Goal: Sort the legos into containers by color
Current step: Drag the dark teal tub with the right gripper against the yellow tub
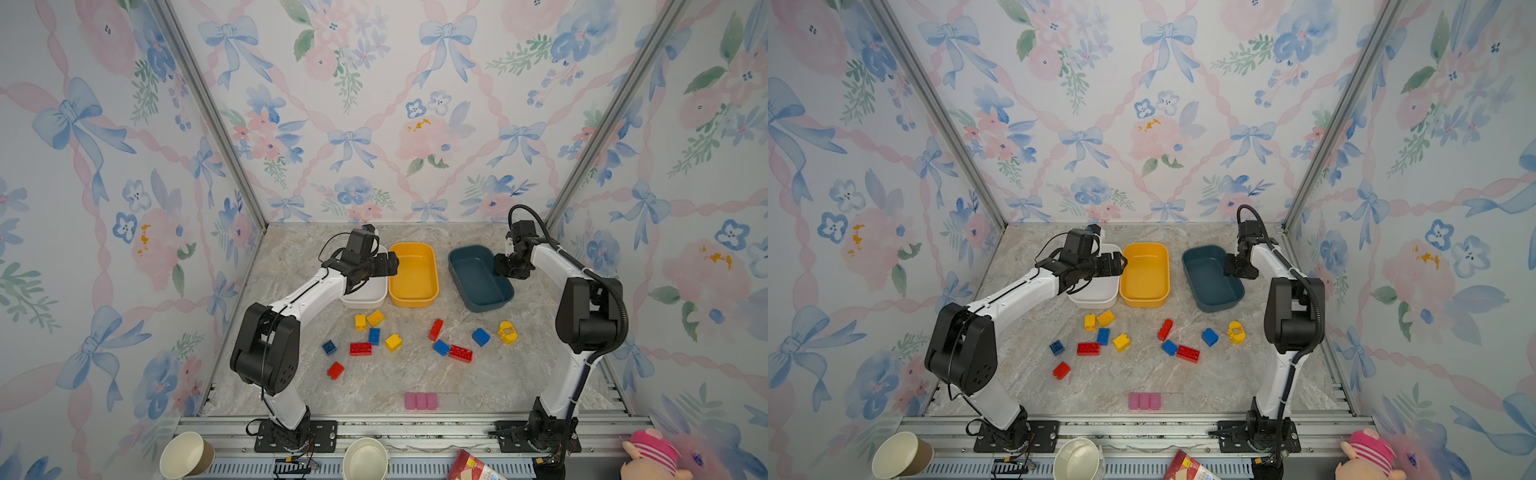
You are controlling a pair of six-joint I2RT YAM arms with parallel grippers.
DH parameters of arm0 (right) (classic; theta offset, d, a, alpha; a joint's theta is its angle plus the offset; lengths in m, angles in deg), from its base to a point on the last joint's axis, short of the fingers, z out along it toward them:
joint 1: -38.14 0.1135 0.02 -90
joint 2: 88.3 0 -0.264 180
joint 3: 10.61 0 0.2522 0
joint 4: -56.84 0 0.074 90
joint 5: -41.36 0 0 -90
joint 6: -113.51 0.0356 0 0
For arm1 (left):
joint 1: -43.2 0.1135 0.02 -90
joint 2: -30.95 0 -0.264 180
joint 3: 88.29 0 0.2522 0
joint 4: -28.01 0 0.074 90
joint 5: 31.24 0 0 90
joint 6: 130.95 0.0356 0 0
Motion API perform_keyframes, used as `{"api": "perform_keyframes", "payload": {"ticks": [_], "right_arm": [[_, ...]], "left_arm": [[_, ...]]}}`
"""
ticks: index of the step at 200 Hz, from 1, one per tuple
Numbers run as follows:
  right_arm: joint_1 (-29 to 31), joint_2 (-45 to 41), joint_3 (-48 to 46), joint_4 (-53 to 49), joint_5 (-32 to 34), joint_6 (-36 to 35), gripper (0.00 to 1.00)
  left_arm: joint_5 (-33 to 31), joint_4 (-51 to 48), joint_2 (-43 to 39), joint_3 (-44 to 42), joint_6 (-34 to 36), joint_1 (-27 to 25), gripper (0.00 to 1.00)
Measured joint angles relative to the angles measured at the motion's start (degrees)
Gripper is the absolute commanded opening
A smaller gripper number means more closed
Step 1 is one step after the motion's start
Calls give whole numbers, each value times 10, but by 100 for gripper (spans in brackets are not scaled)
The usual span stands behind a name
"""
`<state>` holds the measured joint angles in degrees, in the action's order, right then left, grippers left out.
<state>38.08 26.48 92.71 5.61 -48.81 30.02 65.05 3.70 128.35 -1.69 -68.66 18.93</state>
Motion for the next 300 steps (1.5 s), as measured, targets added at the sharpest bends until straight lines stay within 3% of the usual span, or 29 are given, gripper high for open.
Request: {"api": "perform_keyframes", "payload": {"ticks": [86,139,300], "right_arm": [[7,11,5,0,5,-9,27],[26,12,5,0,10,-10,17],[61,17,10,0,8,7,11]], "left_arm": [[0,2,-1,-7,0,0,93],[0,2,-1,-16,0,0,94],[0,3,-16,-22,0,4,95]]}}
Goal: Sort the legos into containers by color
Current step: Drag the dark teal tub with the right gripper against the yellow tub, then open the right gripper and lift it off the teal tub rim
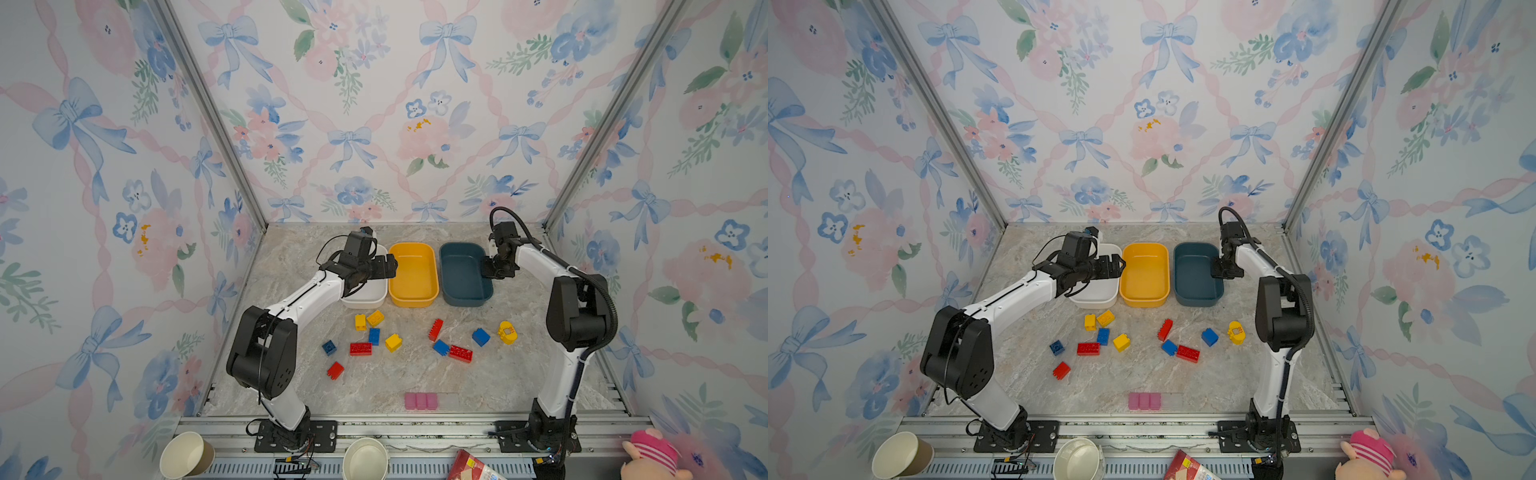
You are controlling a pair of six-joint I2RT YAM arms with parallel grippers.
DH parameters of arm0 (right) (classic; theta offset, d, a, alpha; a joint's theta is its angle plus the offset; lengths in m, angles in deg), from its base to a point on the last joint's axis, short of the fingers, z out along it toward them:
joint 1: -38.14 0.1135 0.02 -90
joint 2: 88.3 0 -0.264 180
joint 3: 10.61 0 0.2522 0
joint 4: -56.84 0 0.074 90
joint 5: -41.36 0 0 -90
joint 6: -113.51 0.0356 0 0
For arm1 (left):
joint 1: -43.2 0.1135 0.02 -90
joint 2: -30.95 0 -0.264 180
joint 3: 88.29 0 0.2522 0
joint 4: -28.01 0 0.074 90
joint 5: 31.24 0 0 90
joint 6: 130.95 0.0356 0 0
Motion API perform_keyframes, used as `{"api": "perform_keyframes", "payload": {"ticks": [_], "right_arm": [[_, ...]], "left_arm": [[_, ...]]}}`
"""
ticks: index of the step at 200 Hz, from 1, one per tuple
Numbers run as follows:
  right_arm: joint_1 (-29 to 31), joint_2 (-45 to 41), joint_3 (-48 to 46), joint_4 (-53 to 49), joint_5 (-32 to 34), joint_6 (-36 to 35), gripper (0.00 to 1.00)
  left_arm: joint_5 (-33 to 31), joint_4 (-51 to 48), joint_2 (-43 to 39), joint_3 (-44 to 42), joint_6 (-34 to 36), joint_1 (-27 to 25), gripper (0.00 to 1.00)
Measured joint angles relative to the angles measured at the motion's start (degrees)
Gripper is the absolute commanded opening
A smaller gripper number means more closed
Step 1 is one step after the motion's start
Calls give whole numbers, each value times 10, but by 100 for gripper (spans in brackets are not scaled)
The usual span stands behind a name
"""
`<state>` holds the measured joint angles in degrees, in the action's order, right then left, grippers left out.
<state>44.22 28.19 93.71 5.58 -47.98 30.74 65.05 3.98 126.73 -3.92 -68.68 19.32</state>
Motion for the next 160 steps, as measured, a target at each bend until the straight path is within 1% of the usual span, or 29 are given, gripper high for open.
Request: {"api": "perform_keyframes", "payload": {"ticks": [90,104,115,145,160], "right_arm": [[15,14,11,-1,-2,-4,15],[17,17,11,-1,-2,-4,16],[19,18,11,-2,-2,-4,20],[20,18,12,-5,-4,-8,38],[20,18,13,-6,-4,-10,43]], "left_arm": [[0,0,0,0,0,0,97],[0,0,0,0,0,0,97],[0,0,0,0,0,0,97],[0,0,-2,0,0,0,98],[0,0,-3,0,0,0,98]]}}
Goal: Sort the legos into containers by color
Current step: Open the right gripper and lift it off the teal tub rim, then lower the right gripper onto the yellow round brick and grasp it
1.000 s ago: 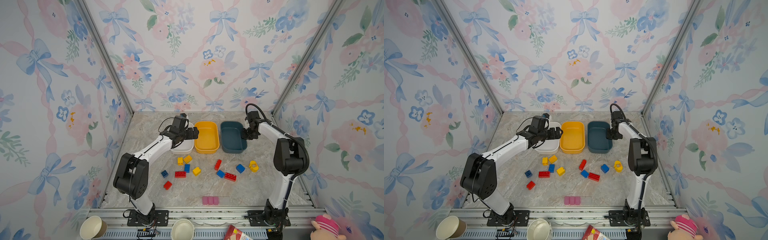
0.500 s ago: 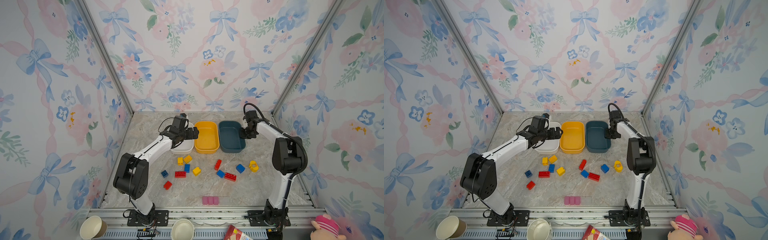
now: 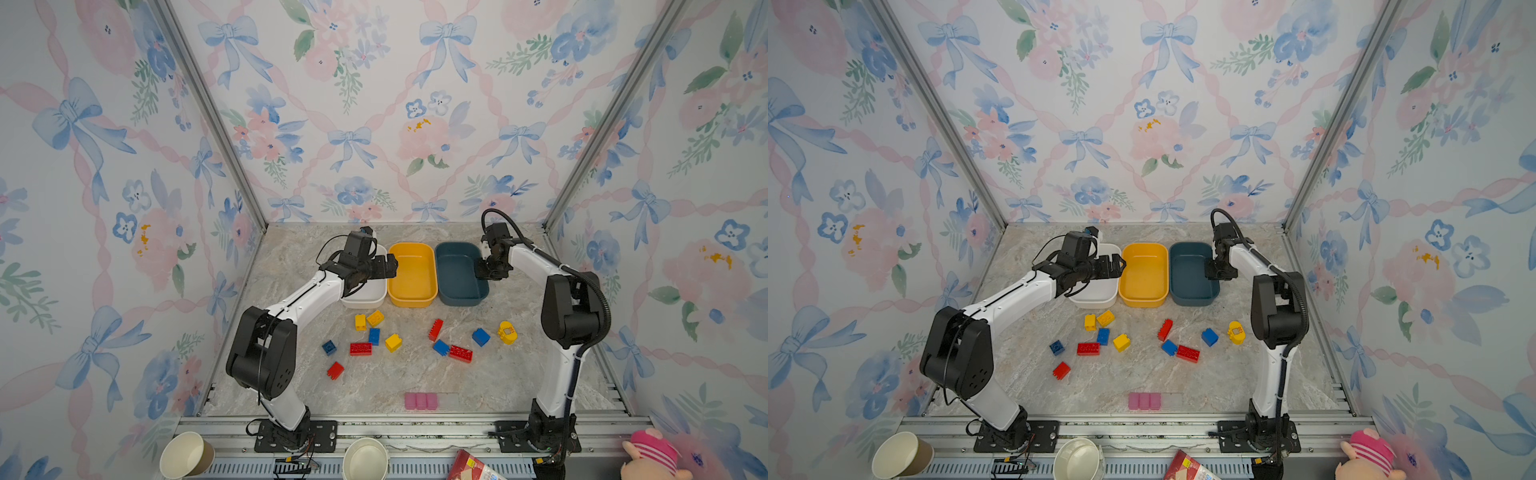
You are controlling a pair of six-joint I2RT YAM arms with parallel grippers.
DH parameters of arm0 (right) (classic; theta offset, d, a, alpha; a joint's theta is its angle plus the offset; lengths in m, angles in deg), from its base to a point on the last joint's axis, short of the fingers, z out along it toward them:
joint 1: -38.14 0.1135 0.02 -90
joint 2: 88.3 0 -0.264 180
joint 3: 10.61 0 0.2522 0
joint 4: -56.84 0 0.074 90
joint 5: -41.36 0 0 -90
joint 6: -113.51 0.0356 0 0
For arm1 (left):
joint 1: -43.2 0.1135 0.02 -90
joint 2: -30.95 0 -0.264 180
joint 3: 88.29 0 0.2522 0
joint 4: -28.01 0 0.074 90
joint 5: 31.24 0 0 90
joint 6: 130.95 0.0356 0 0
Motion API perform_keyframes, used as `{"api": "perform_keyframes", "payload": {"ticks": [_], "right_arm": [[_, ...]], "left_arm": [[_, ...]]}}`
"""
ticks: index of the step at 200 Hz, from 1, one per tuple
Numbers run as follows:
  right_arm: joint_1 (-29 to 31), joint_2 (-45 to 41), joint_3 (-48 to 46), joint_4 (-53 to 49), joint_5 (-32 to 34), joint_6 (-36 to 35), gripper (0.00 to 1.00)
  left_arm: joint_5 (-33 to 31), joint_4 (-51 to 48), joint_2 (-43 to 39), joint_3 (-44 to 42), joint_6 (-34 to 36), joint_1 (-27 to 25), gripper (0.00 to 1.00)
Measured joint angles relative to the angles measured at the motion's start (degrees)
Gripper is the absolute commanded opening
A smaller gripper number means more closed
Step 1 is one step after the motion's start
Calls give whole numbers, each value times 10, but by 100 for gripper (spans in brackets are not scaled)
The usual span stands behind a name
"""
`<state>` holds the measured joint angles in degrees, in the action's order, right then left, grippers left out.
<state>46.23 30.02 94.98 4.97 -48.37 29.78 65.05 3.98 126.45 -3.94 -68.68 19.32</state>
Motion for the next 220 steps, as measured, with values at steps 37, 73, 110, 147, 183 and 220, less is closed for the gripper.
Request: {"api": "perform_keyframes", "payload": {"ticks": [37,73,110,147,183,220], "right_arm": [[0,-2,2,-4,0,5,58],[-2,-52,-26,-9,0,16,71],[-9,-178,-104,-13,0,38,78],[-19,-279,-203,-23,6,56,81],[-22,-311,-296,-36,14,68,82],[-22,-311,-351,-47,22,80,82]], "left_arm": [[0,1,-1,0,0,0,98],[0,4,-18,-11,0,0,98],[0,12,-48,-38,0,0,98],[1,17,-77,-68,0,0,98],[3,21,-106,-104,0,0,98],[7,25,-135,-136,0,0,98]]}}
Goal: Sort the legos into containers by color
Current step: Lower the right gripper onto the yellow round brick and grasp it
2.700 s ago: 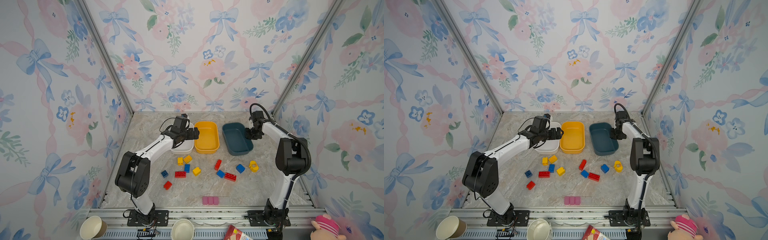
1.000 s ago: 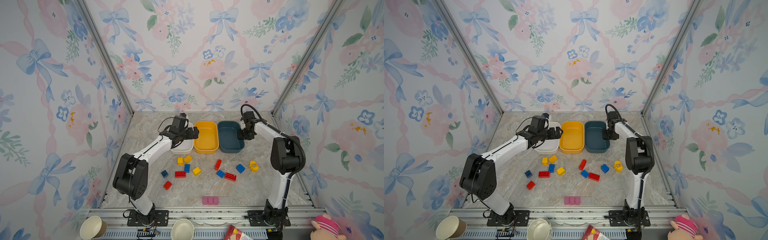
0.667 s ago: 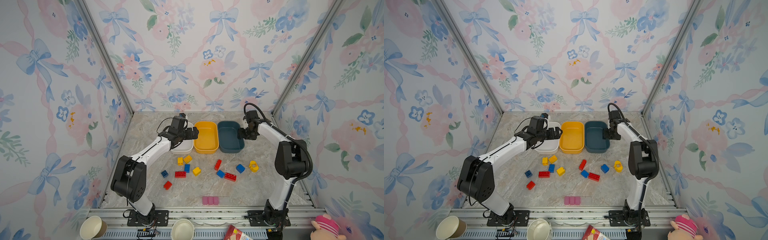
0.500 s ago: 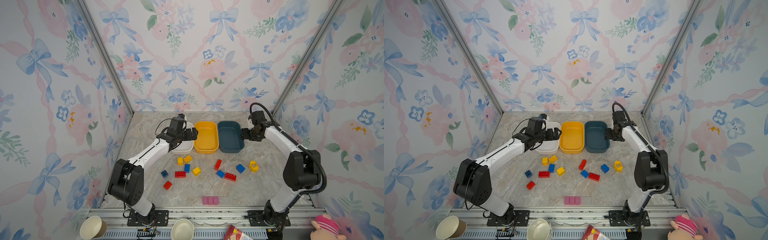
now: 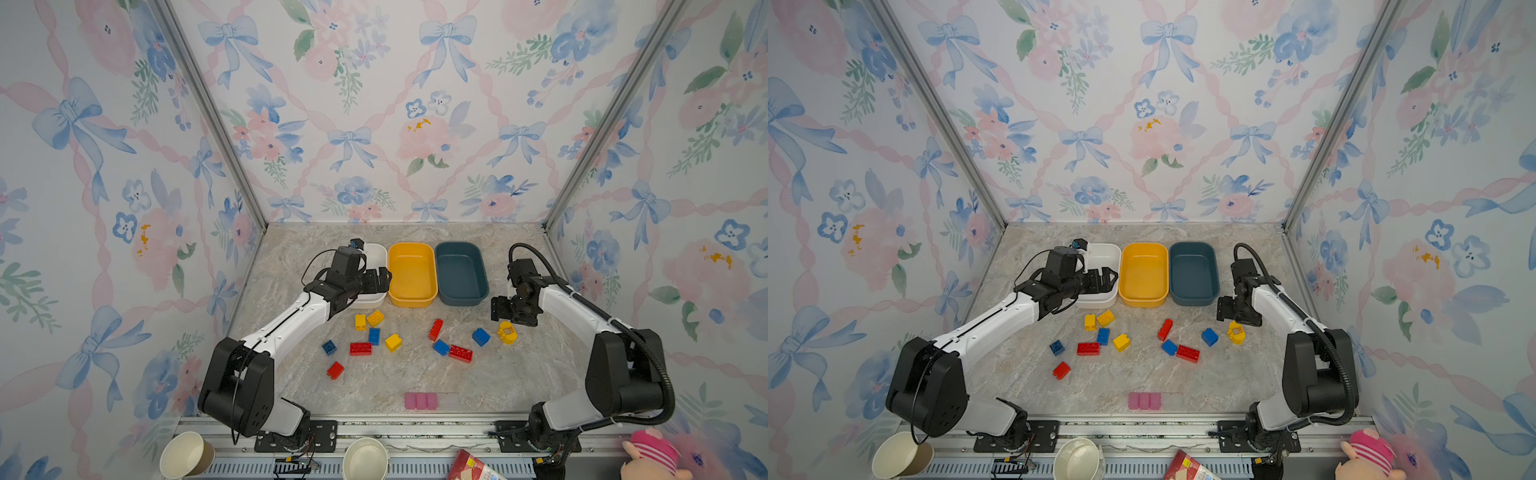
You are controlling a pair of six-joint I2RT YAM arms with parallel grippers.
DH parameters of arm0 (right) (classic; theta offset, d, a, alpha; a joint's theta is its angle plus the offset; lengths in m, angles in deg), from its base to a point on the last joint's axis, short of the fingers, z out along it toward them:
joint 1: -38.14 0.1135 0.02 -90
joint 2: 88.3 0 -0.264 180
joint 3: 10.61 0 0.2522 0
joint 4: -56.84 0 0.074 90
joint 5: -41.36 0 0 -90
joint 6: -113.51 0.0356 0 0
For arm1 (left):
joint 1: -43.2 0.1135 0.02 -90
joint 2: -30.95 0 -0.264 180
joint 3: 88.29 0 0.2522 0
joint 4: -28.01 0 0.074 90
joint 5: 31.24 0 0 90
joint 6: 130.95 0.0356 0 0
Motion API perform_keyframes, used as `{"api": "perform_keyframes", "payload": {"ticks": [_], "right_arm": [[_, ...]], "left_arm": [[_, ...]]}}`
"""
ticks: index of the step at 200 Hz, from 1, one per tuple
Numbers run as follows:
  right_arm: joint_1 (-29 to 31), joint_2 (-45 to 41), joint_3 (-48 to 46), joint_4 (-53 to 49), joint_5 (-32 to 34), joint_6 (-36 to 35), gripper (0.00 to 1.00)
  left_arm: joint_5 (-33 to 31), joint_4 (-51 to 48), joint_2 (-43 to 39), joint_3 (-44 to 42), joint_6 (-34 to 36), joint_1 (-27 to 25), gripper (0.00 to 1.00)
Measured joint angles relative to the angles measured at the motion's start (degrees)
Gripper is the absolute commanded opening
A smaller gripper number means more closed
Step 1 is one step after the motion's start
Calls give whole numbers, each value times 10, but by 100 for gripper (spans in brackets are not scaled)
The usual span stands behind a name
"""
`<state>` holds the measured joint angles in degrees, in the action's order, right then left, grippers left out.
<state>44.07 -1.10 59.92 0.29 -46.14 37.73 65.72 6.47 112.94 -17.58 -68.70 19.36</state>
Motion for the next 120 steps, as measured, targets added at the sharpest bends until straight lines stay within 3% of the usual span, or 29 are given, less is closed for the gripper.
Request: {"api": "perform_keyframes", "payload": {"ticks": [120], "right_arm": [[0,32,-29,11,23,2,77]], "left_arm": [[0,2,-17,-19,-10,0,98]]}}
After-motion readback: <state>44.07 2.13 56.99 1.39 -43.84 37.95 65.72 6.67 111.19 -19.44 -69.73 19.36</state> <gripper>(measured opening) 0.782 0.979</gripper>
